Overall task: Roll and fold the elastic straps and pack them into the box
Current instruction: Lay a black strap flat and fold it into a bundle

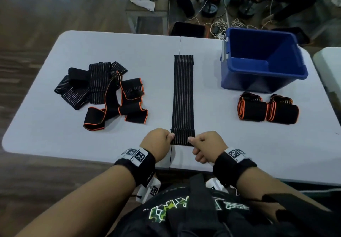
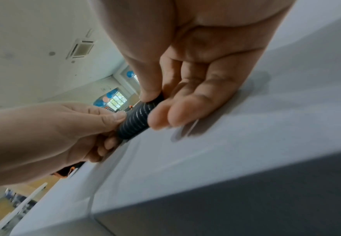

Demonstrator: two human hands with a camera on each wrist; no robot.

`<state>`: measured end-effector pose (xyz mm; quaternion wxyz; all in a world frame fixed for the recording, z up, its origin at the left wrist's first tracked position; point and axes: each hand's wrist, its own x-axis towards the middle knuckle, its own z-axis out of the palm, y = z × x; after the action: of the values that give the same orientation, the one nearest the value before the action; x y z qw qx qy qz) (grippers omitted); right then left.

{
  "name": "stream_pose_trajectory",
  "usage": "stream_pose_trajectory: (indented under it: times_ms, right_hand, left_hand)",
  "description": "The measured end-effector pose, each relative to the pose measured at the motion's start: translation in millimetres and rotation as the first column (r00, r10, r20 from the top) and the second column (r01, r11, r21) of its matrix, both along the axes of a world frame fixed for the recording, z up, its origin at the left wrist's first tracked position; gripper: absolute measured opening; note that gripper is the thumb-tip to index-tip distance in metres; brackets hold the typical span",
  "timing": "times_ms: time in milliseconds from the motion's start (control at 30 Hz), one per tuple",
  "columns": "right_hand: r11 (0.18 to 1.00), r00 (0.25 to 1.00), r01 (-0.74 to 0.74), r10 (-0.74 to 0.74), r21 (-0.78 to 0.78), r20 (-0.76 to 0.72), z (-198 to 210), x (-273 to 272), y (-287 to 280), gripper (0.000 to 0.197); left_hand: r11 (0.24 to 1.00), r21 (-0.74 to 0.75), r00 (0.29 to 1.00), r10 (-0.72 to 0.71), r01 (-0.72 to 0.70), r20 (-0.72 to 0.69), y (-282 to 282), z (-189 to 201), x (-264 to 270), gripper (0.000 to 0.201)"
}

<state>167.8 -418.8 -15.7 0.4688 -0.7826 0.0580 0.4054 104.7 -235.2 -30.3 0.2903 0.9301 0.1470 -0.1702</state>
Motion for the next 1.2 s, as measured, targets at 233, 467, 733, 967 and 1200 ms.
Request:
stream_pose_trajectory:
  times_ms: [233,467,733,967,1200]
  right_hand:
    - [0.994,0.97,0.098,-0.107,-0.052,-0.216,-1,11,16,0.038]
    - [0.845,0.898,-0.279,0.397,-0.456,0.187,-1,15,19,0.045]
    - [0.768,0.706,-0.283,0.572,-0.574,0.417,5,11,11,0.037]
    - [0.694,0.543,-0.333,0.695,-0.639,0.471,-1,7,13,0.027]
    - [0.687,0.462,-0.349,0.718,-0.638,0.52,-9,0,7,0.024]
  left_hand:
    - [0.997,0.03,0.995,0.074,-0.072,-0.068,-4,3,10,0.046]
    - [0.997,0.05,0.993,0.063,-0.059,-0.095,-6,7,11,0.047]
    - [0.997,0.079,1.0,0.005,-0.007,0.031,-5,14,14,0.019]
    - [0.864,0.404,0.922,-0.372,0.301,0.109,-4,4,11,0.021]
    - [0.845,0.363,0.9,-0.435,0.393,0.038,-5,5,-1,0.05]
